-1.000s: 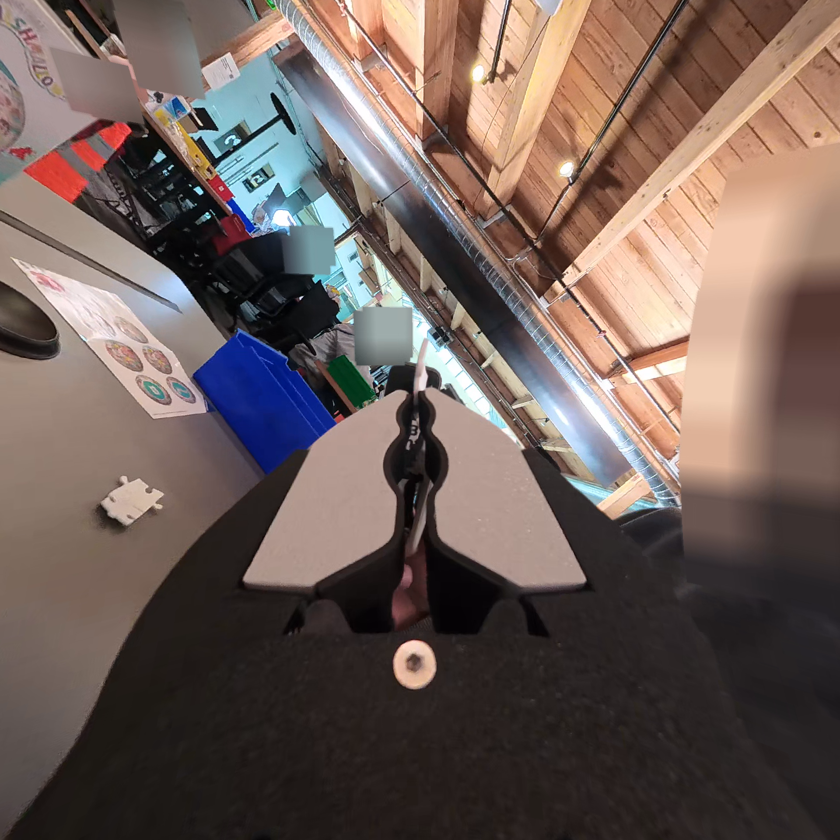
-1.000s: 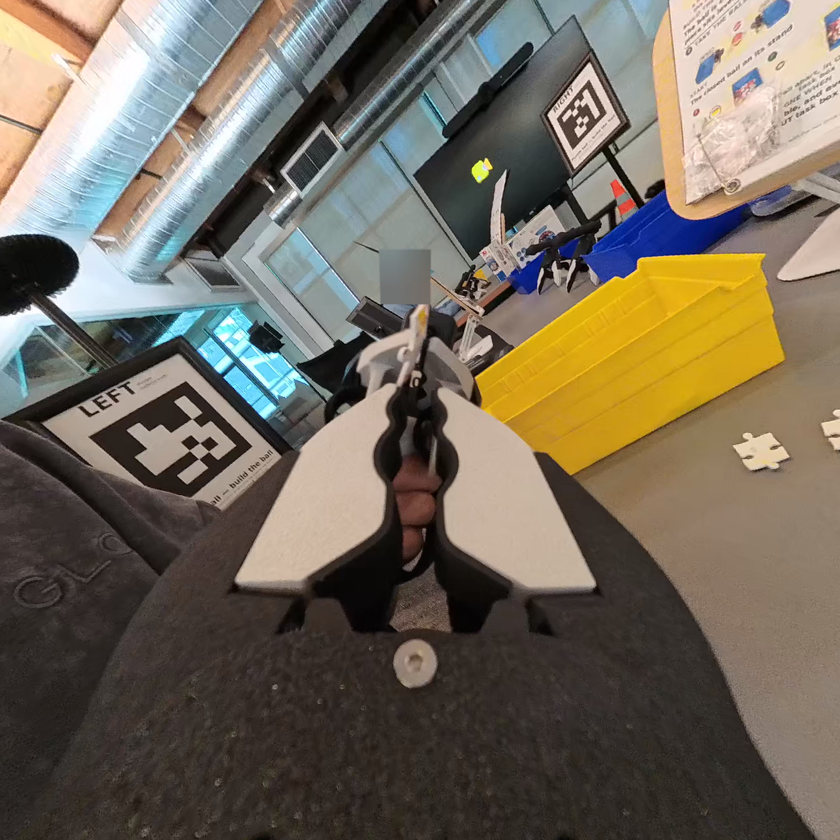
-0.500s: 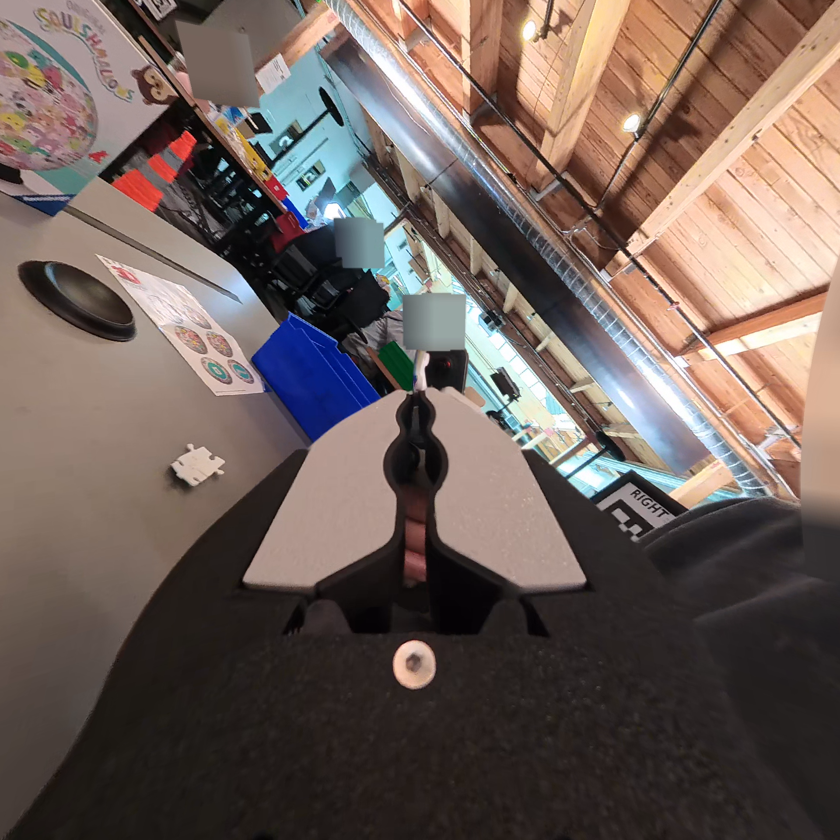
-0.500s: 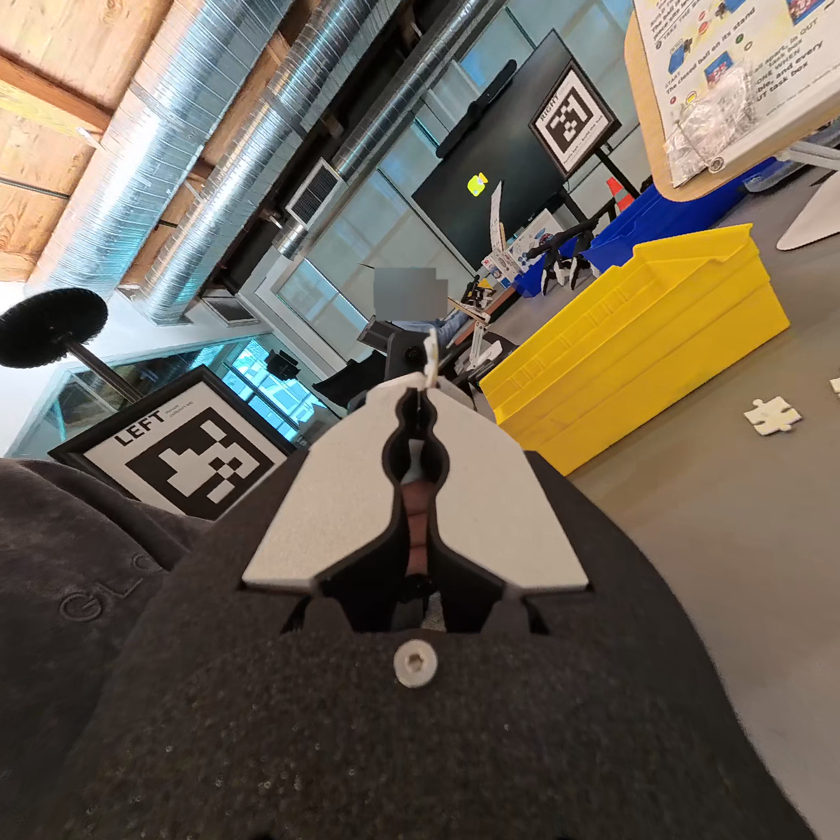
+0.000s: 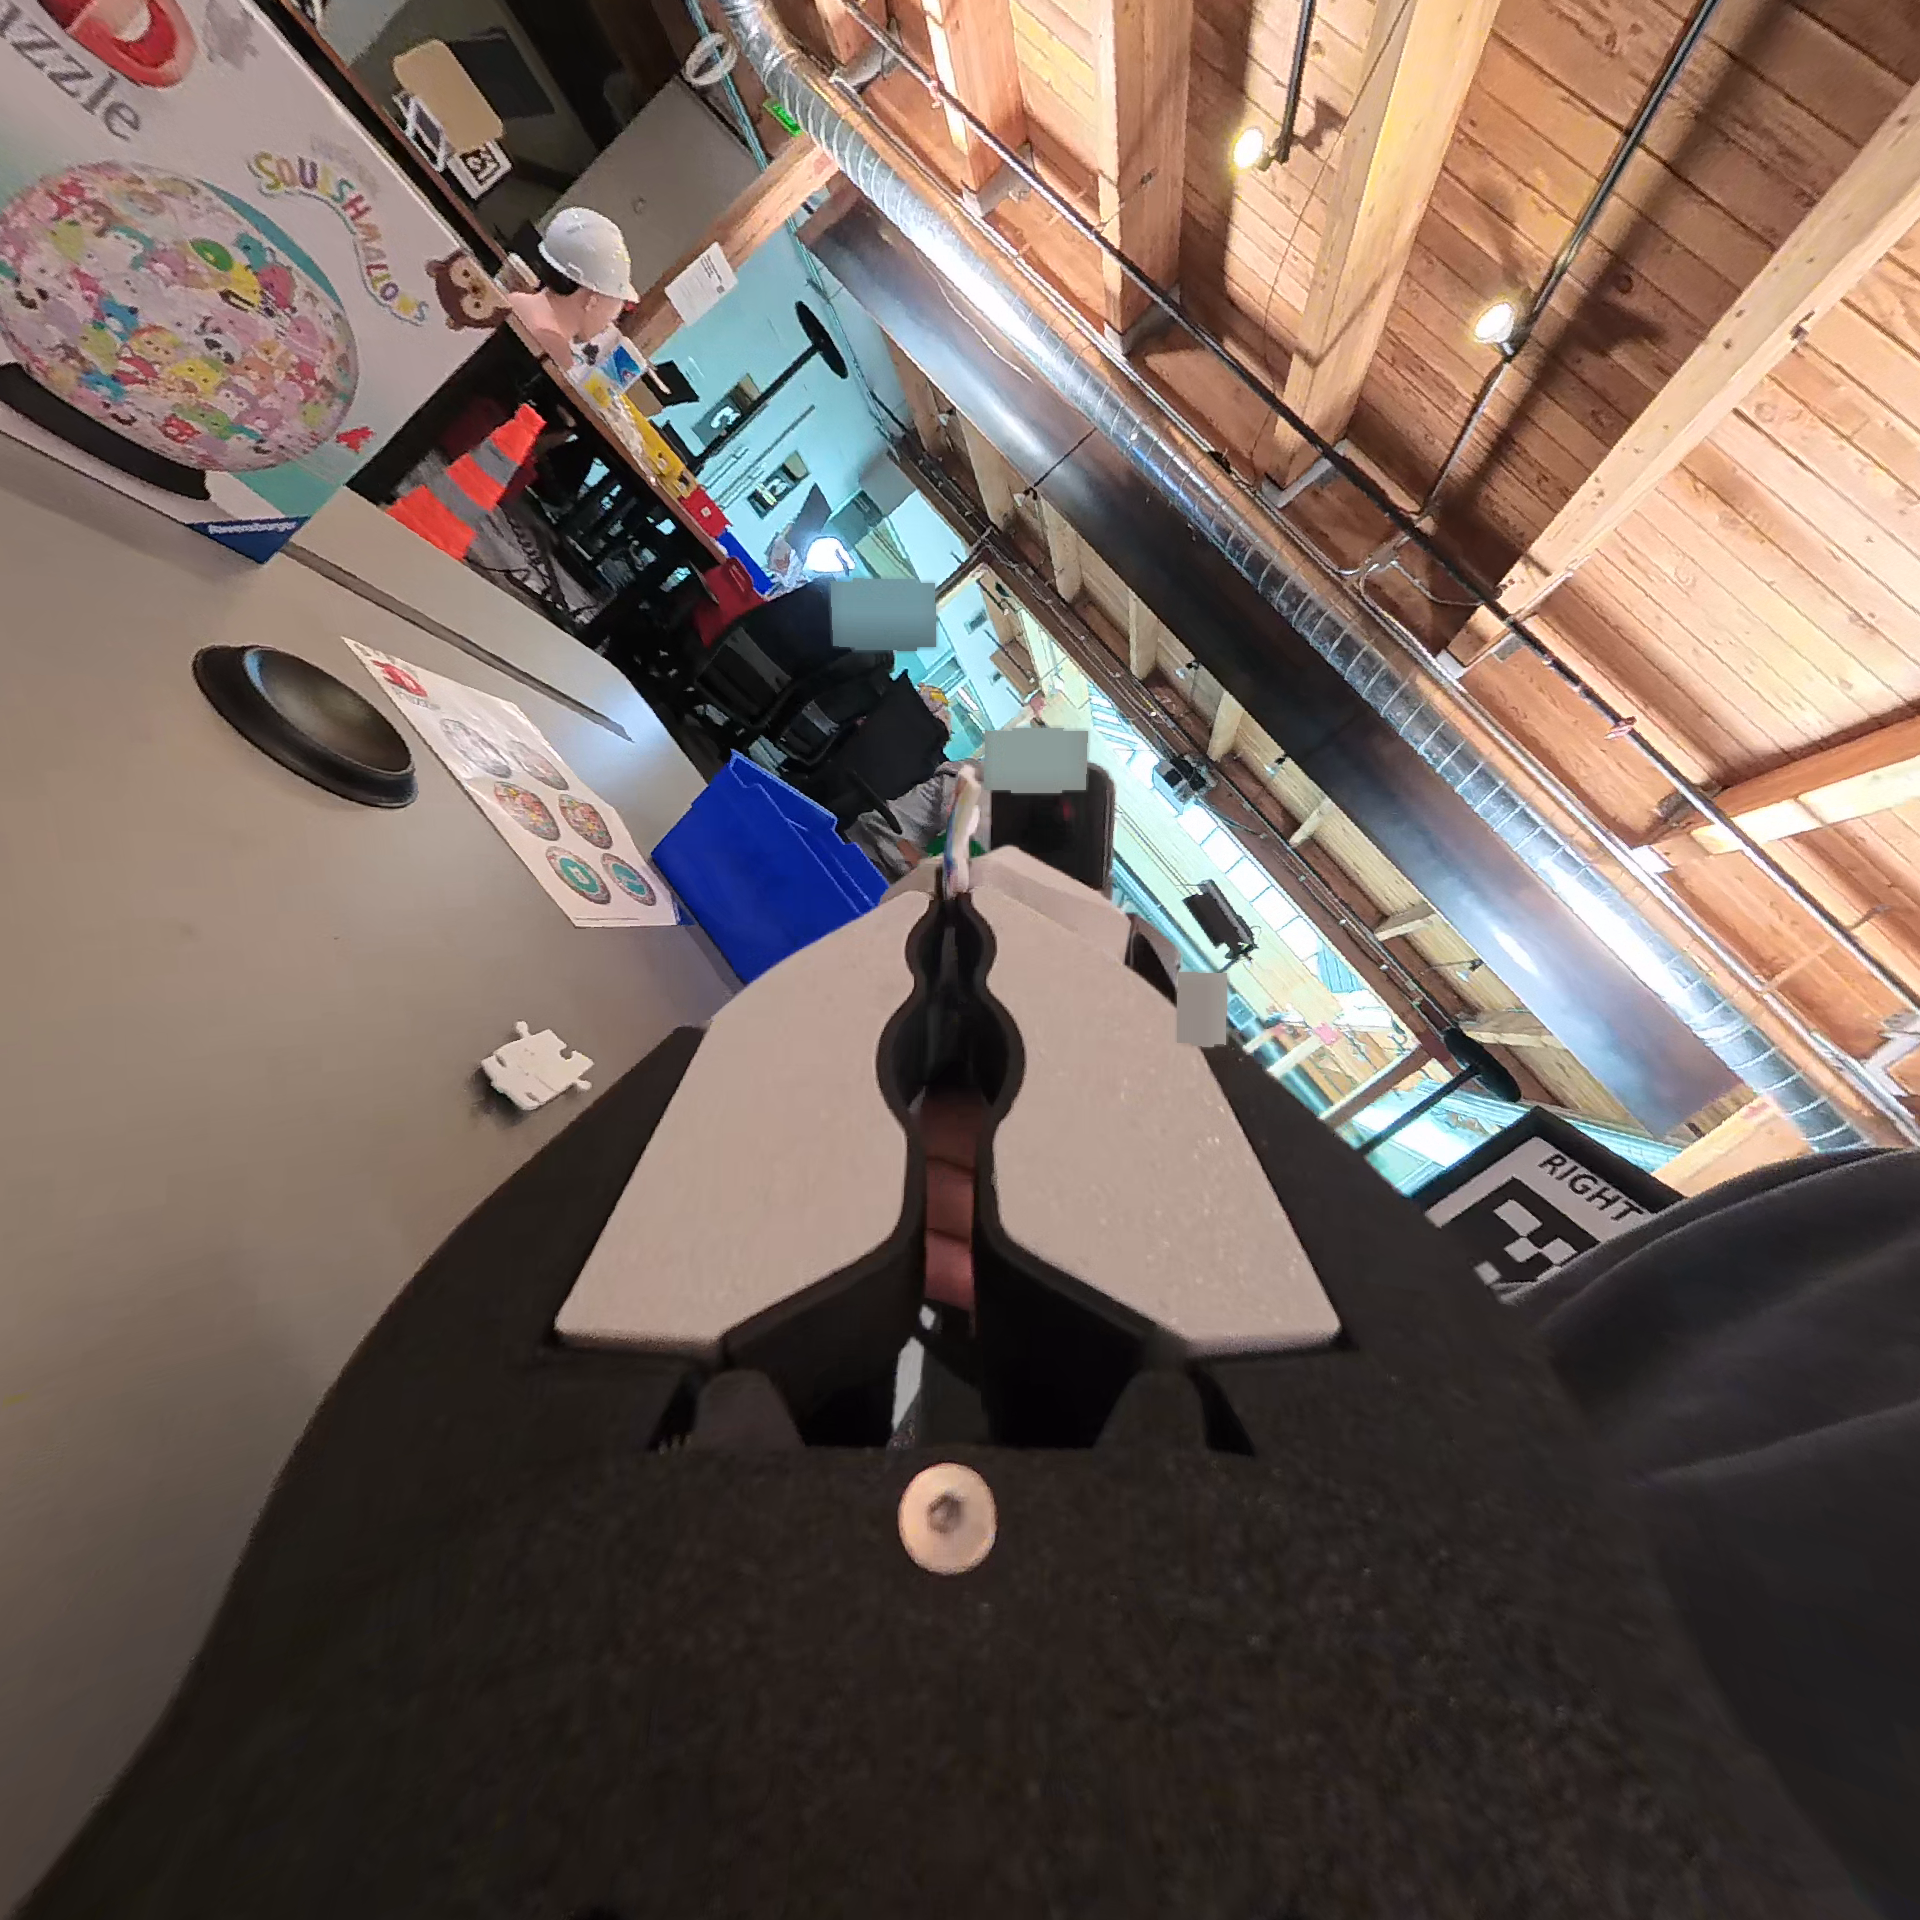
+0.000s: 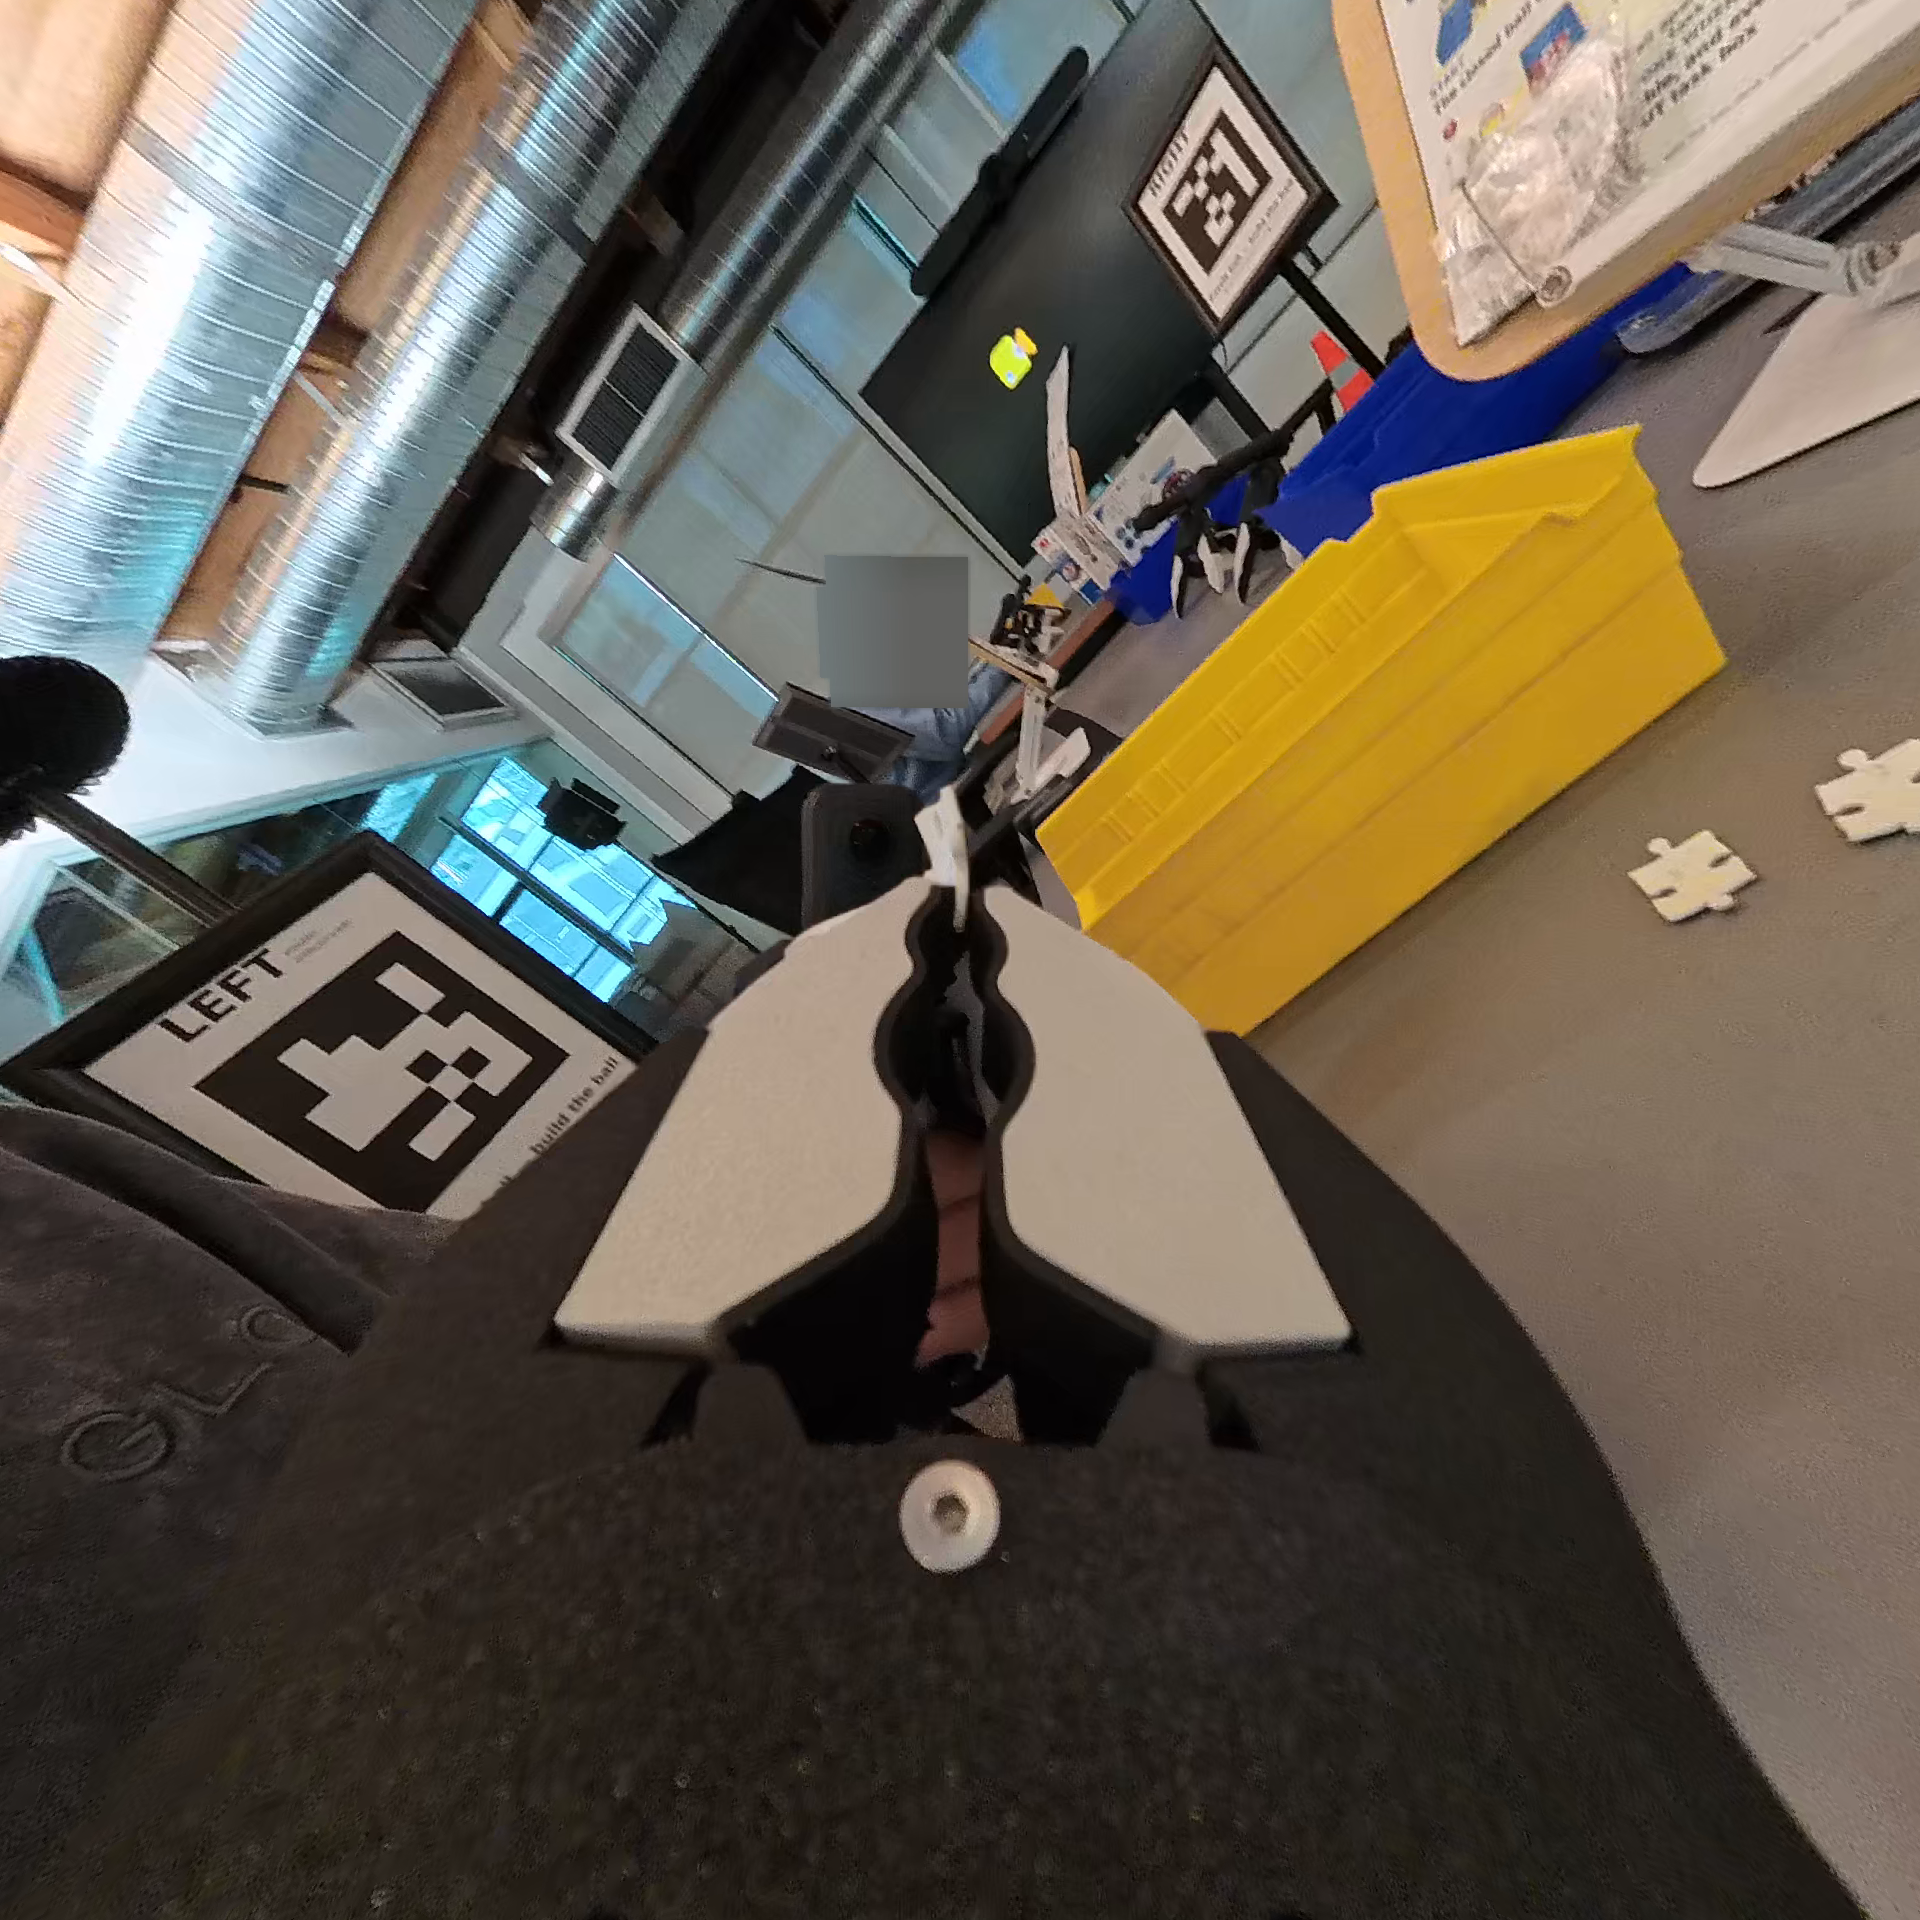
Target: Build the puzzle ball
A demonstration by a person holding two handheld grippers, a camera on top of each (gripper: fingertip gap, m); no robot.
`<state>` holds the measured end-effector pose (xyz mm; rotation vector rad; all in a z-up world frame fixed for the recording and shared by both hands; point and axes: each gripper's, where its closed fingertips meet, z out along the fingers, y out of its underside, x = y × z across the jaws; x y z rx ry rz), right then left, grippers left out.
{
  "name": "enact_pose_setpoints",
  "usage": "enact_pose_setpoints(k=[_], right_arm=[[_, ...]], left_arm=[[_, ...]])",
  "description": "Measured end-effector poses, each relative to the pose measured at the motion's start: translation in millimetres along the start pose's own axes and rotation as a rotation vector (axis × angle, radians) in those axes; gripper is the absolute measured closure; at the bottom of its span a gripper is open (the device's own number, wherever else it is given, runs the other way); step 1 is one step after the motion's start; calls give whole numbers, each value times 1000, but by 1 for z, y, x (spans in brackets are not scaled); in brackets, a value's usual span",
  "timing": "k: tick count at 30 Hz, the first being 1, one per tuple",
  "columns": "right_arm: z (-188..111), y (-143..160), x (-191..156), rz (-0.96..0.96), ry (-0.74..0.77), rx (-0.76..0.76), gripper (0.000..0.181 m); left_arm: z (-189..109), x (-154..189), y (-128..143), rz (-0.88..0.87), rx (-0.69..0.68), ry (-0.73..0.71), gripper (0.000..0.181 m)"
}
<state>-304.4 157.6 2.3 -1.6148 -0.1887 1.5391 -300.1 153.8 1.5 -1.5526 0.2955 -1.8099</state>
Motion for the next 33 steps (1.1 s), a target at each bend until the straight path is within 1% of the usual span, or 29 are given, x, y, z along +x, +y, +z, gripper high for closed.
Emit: enact_pose_setpoints(k=[3,5,6,8,10,12,14,16,20,23,26,33], right_arm=[[1,-4,8,-13,33,-40,179],[0,-18,16,-44,64,-67,179],[-1,-26,23,-69,86,-105,179],[-1,-46,40,-129,142,-196,179],[0,-61,64,-173,211,-365,179],[1,-69,93,-245,297,-590,179],[7,-73,126,-332,367,-806,179],[23,-66,154,-358,349,-970,179],[55,-39,208,-359,323,-1185,179],[72,-25,231,-340,320,-1250,179],[77,-17,249,-351,344,-1308,179],[65,-23,272,-409,389,-1426,179]], left_arm=[[-3,-8,2,15,-19,-35,177],[-8,-18,5,39,-44,-88,164],[-11,-24,8,59,-64,-120,160],[-19,-35,15,117,-119,-178,159],[-30,-51,25,212,-198,-269,158],[-42,-67,32,327,-272,-367,156],[-48,-76,32,393,-315,-430,155],[-48,-74,29,427,-322,-433,155],[-48,-75,32,463,-343,-438,155],[-48,-77,35,485,-365,-448,155],[-47,-78,37,499,-381,-446,155],[-46,-78,40,493,-392,-429,155]])
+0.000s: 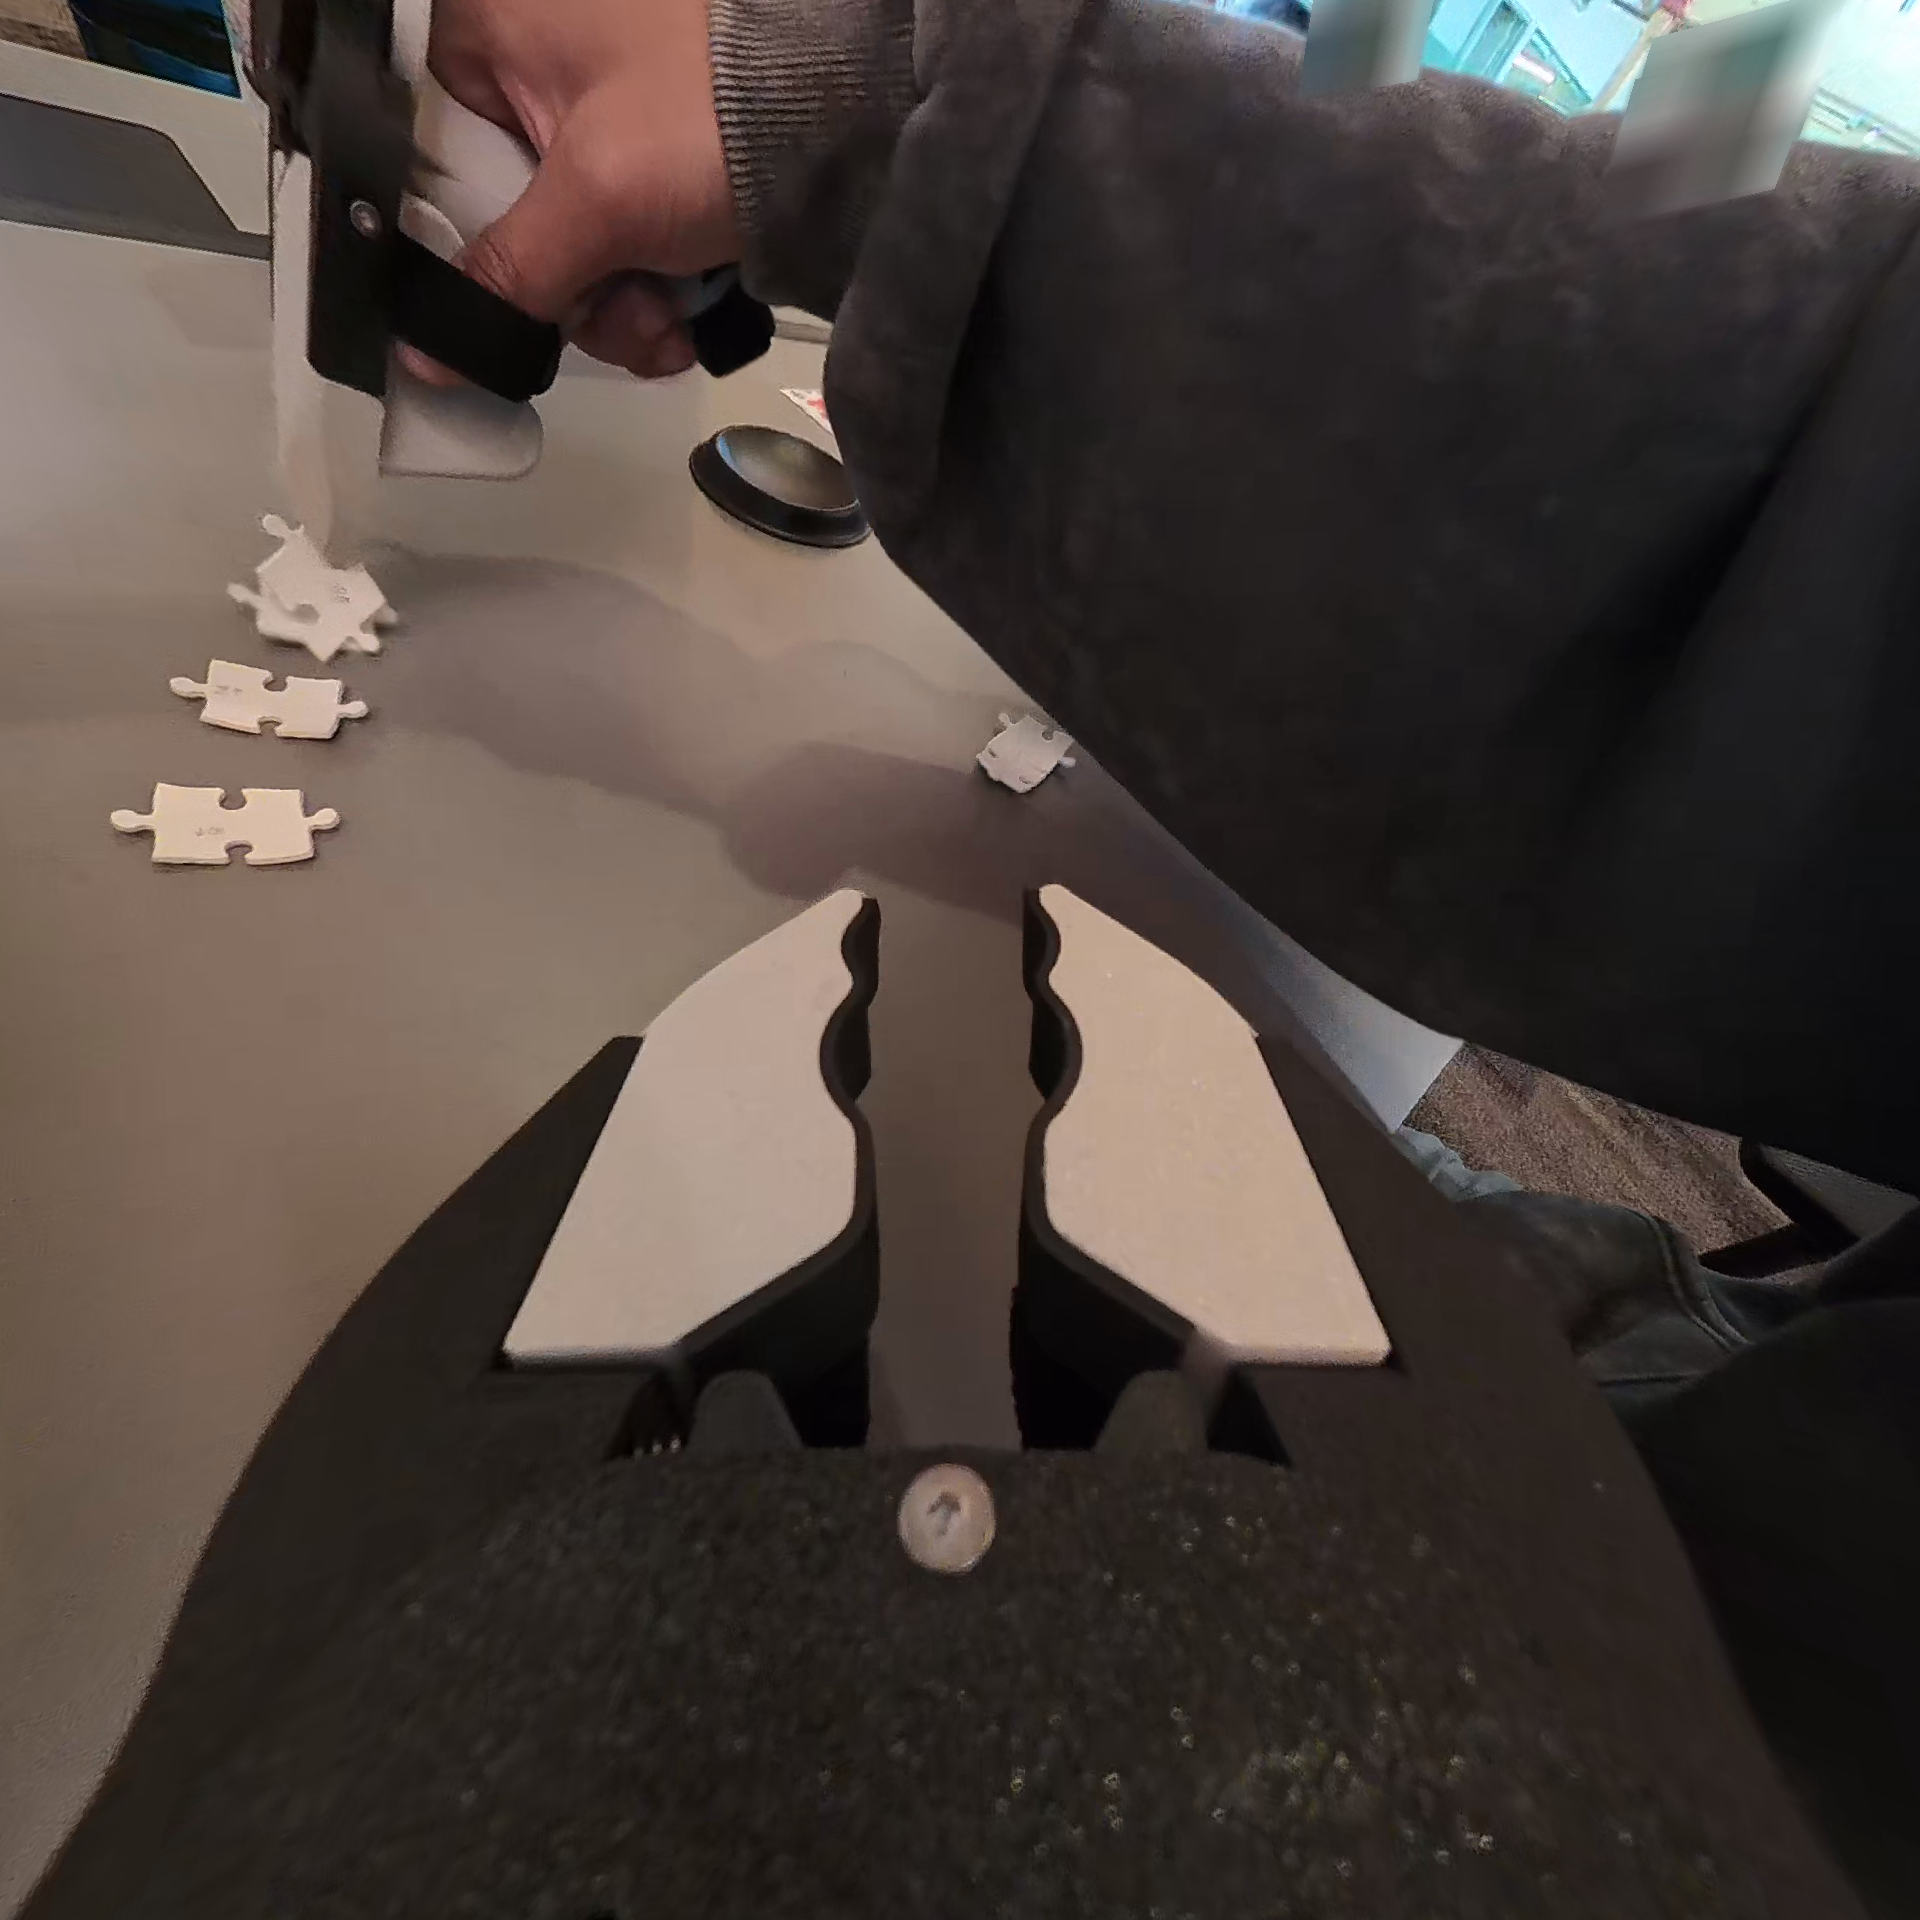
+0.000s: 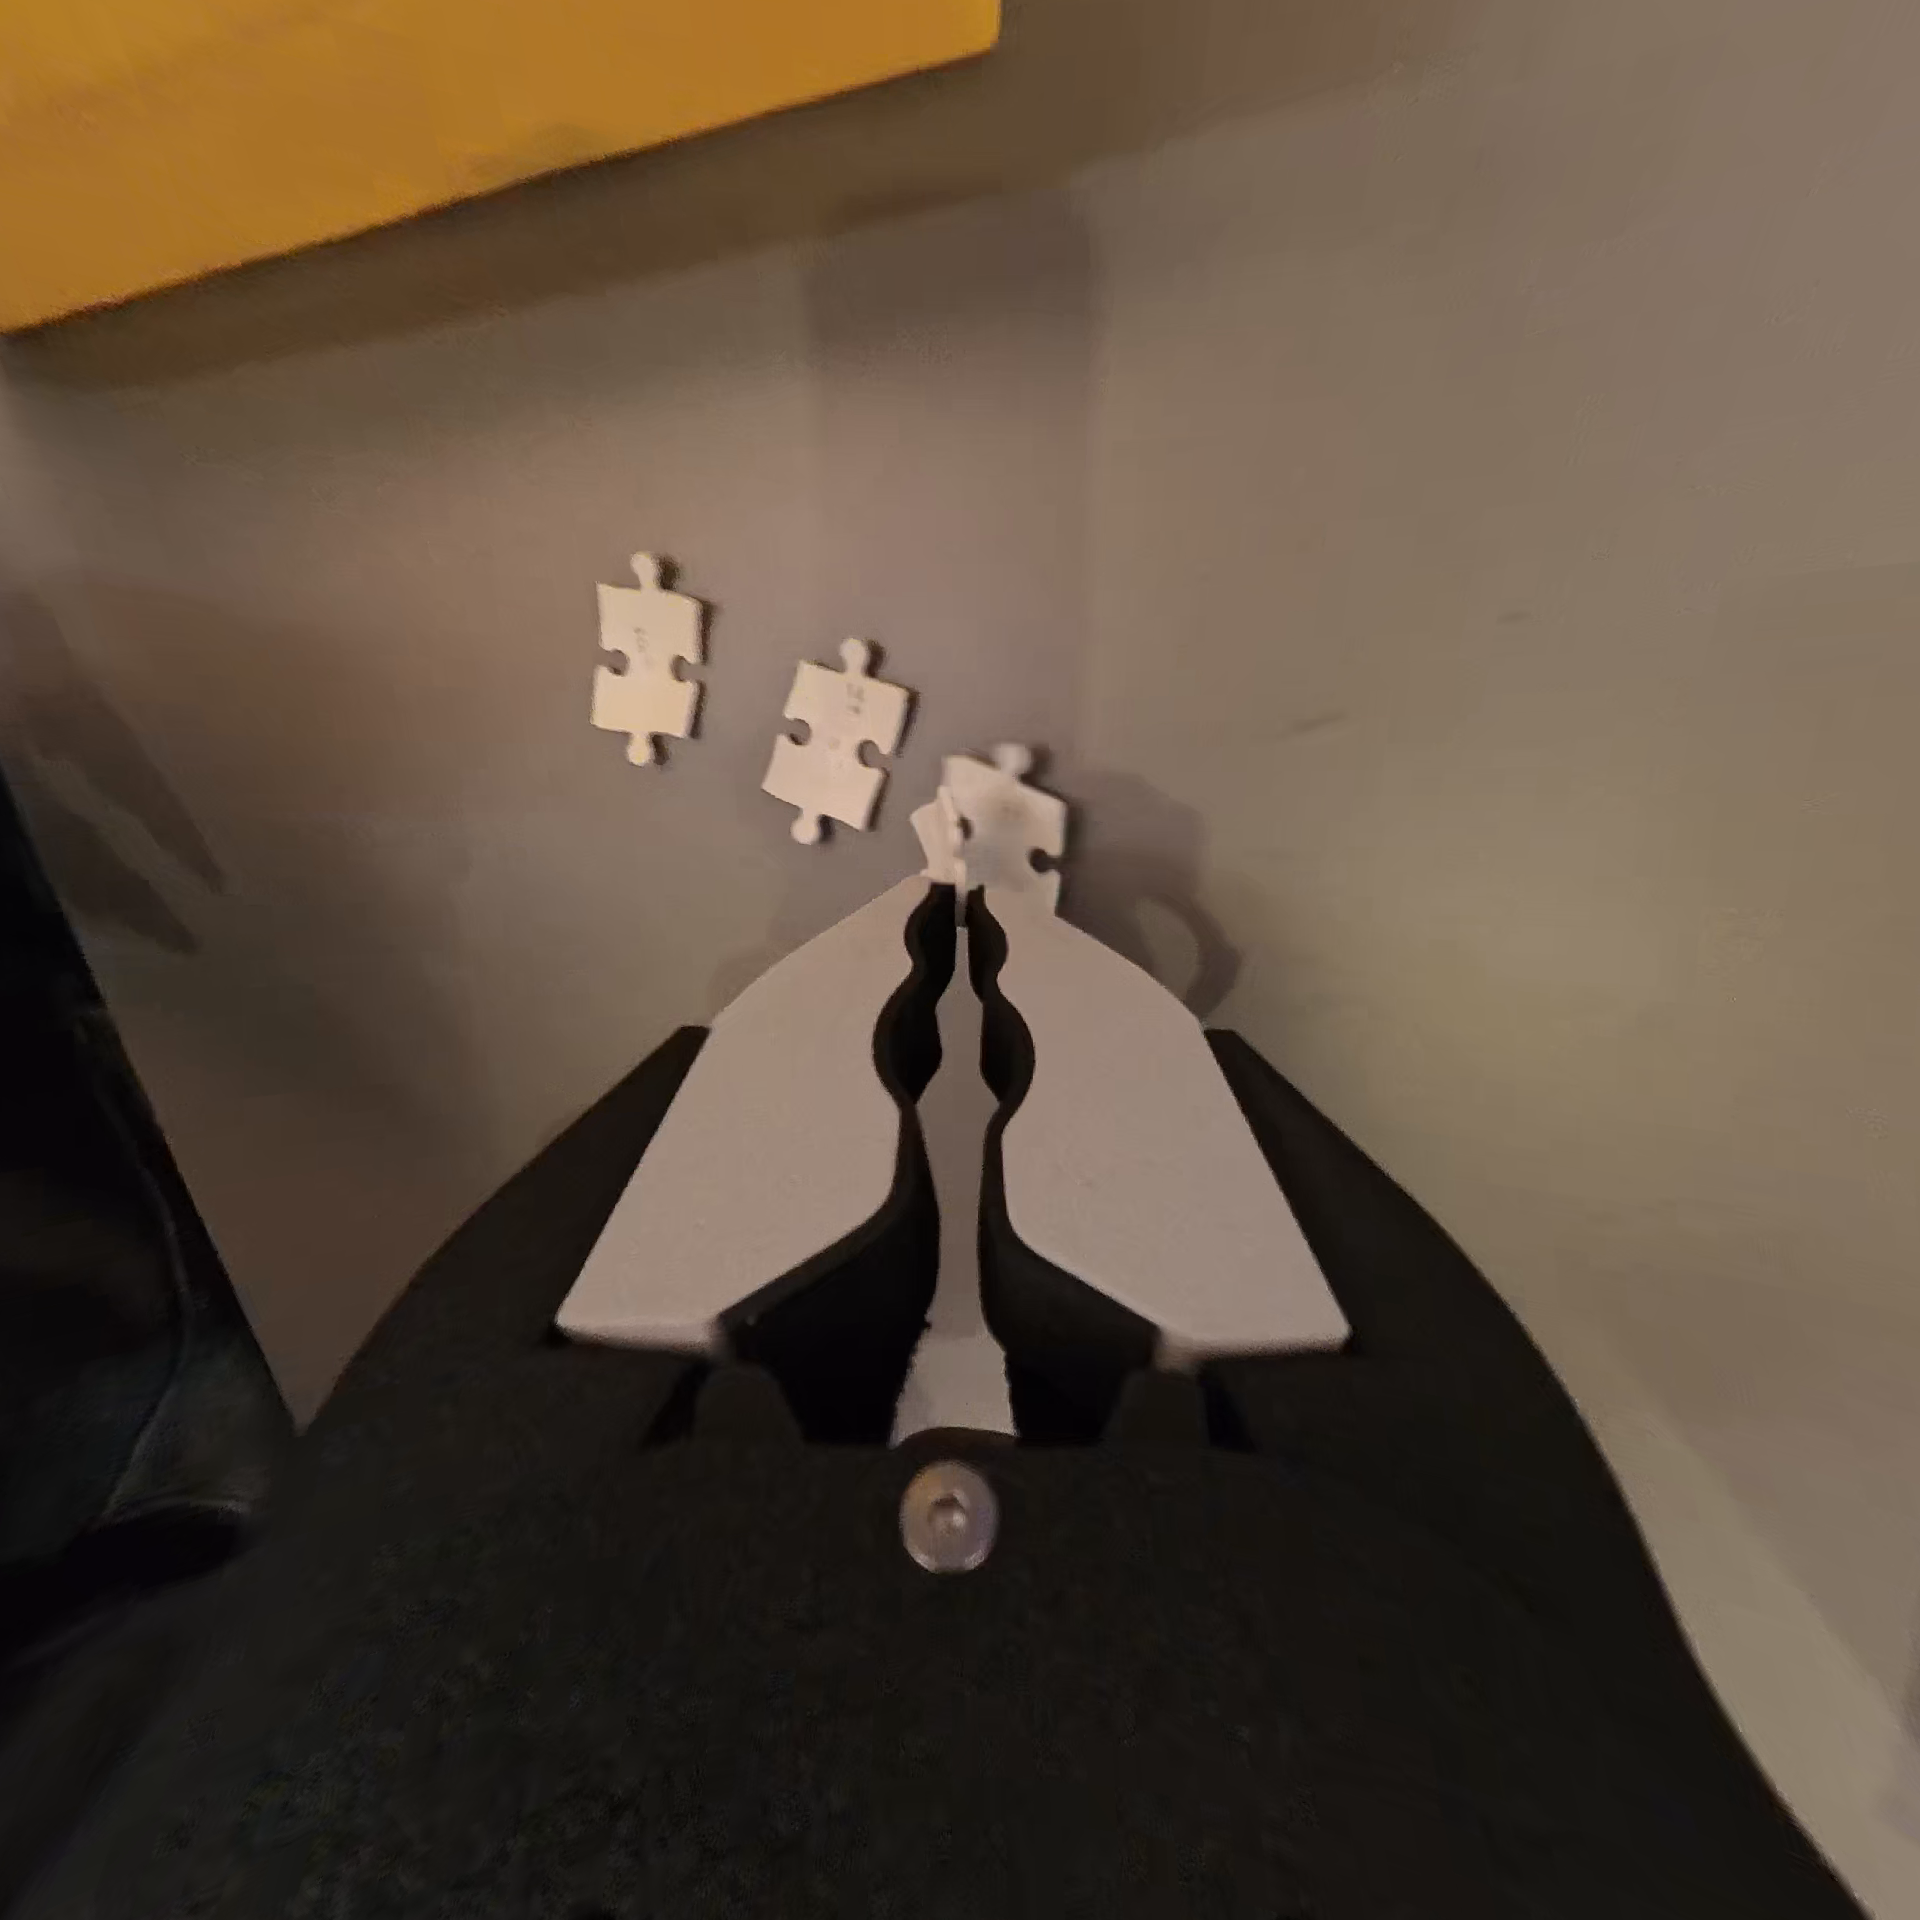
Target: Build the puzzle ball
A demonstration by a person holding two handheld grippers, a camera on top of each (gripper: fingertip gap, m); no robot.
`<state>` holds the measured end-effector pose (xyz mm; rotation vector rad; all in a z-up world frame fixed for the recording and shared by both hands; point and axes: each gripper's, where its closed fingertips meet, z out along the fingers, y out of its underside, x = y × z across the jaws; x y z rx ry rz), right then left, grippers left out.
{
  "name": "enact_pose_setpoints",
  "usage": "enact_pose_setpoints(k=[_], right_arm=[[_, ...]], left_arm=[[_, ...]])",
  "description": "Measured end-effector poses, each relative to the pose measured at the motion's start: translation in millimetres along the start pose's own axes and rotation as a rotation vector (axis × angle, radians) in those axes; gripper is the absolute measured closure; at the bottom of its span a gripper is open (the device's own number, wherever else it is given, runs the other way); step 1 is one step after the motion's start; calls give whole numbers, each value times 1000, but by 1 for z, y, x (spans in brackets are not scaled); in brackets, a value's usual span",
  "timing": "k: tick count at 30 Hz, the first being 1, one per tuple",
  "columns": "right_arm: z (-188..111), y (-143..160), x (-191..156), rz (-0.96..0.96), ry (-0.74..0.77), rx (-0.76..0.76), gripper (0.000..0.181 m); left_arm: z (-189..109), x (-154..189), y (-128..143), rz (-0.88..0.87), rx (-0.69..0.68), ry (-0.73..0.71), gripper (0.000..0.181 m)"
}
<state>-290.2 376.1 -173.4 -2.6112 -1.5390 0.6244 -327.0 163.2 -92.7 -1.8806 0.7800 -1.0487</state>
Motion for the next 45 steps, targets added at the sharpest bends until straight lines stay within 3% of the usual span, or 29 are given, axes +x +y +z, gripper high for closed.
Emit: enact_pose_setpoints(k=[8,12,16,20,27,30,35,45], right_arm=[[-16,16,33,14,59,-59,179],[-23,1,20,14,-22,24,179],[-7,-13,12,8,-52,34,179],[-1,-9,21,14,-14,0,179],[-21,19,50,79,62,-40,179],[-28,13,44,87,23,4,179],[-3,-1,6,14,-129,-21,179],[17,-7,18,-184,-37,-205,169]], left_arm=[[1,-2,1,7,-6,-13,155],[2,-2,2,3,-12,-6,155],[3,-1,3,12,-17,-9,155],[1,0,2,11,-11,-10,155],[3,3,2,7,-13,7,155],[3,5,2,15,-12,5,155],[4,4,3,12,-14,5,155],[3,2,3,18,-16,0,155]])
